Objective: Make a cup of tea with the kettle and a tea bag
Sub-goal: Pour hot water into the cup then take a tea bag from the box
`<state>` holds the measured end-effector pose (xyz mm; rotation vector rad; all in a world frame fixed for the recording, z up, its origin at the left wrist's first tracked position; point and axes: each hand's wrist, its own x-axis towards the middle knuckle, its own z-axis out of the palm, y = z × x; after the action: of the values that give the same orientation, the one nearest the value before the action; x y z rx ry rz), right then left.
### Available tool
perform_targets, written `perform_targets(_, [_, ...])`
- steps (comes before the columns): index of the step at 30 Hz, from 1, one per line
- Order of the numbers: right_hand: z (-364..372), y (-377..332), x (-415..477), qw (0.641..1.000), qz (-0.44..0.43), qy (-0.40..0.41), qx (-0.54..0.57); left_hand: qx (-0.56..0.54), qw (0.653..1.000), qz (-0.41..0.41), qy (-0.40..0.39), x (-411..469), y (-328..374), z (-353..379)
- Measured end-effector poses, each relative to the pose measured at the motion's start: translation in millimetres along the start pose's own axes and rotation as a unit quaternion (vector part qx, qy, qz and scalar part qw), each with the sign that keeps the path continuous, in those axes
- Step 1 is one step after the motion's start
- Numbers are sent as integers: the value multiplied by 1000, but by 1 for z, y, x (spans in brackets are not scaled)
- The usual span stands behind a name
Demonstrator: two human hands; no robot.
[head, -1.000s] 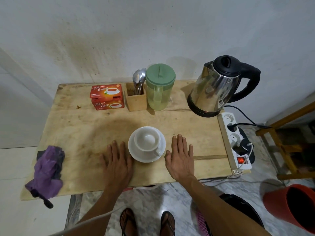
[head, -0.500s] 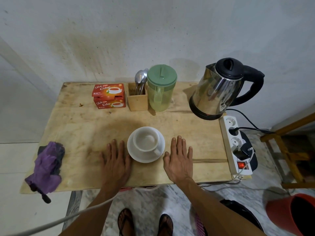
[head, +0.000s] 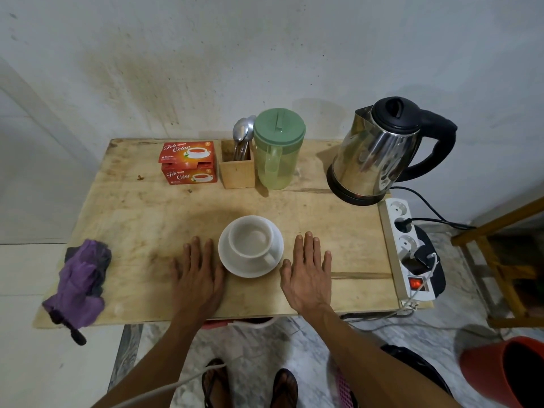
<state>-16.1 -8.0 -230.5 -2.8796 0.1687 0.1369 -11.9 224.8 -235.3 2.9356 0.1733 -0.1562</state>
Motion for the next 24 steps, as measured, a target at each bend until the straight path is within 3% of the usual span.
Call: perform_targets(24, [-9,-2,-2,1000,8,-30,-4,-40,999,12,-30,-1,0,-4])
